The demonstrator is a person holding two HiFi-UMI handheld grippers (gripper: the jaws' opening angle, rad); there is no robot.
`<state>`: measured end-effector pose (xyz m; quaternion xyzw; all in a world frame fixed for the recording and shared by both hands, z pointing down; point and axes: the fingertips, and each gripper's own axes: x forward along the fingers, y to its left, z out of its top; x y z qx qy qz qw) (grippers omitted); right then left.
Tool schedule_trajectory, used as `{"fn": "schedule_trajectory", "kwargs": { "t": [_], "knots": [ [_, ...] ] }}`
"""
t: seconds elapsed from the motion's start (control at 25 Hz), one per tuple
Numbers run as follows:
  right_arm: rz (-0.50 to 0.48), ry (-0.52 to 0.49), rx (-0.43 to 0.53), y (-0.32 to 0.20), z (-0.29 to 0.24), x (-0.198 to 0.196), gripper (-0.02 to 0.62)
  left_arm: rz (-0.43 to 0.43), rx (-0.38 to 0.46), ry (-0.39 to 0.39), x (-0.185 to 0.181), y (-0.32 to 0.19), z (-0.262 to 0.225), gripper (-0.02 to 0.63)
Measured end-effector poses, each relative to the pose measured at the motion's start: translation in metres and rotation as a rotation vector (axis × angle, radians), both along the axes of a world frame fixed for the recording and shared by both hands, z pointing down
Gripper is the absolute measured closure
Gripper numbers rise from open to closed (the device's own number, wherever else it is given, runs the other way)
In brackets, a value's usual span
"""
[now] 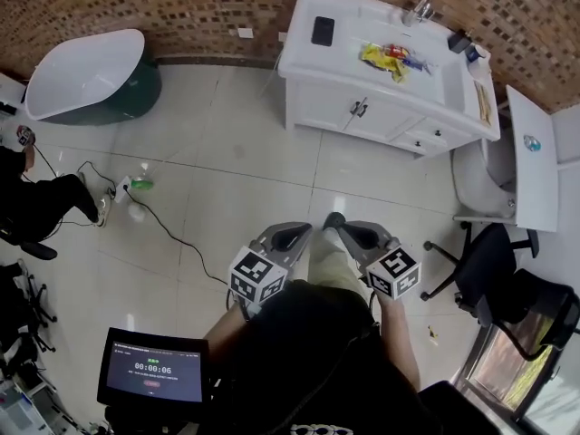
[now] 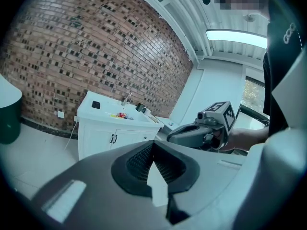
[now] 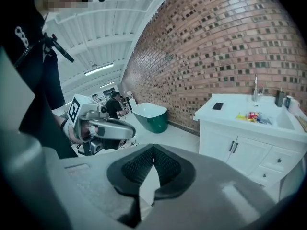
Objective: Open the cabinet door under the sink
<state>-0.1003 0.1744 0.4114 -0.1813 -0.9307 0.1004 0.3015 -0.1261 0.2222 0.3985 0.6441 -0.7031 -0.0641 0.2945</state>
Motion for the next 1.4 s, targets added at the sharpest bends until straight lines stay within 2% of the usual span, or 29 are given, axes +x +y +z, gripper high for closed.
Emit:
{"fn": "schedule_trajectory", "kwargs": {
  "t": [0.2,0.44,0.68,0.88,1.12,1.24,1.4],
  "knots": [
    [0.014,-0.016,-0.018,-0.05,-0.002,-0.018,0.604,0.059,-0.039,-0.005,0.0,-0.05,0.003,0.591],
    [0.103,-0.027,-0.044,-0.148,0.013,-0.014,0.604,0.111,-0.049,-0.049,-0.009,-0.131,0.0,0.591],
    [0.167,-0.029,-0.064,-0.218,0.028,-0.013,0.604,0.113,-0.098,-0.067,-0.015,-0.166,0.0,0.591],
    [0.13,-0.012,-0.067,-0.238,0.041,-0.022,0.604,0.064,-0.14,-0.032,-0.014,-0.168,0.013,0.591],
    [0.098,0.036,-0.058,-0.244,0.052,-0.028,0.604,0.106,-0.155,0.01,0.006,-0.172,0.021,0.591],
    [0.072,0.069,-0.032,-0.246,0.065,-0.055,0.603,0.112,-0.153,0.044,-0.019,-0.179,0.036,0.591],
    [0.063,0.1,-0.013,-0.245,0.085,-0.086,0.604,0.159,-0.144,0.046,-0.056,-0.191,0.054,0.591]
  ]
}}
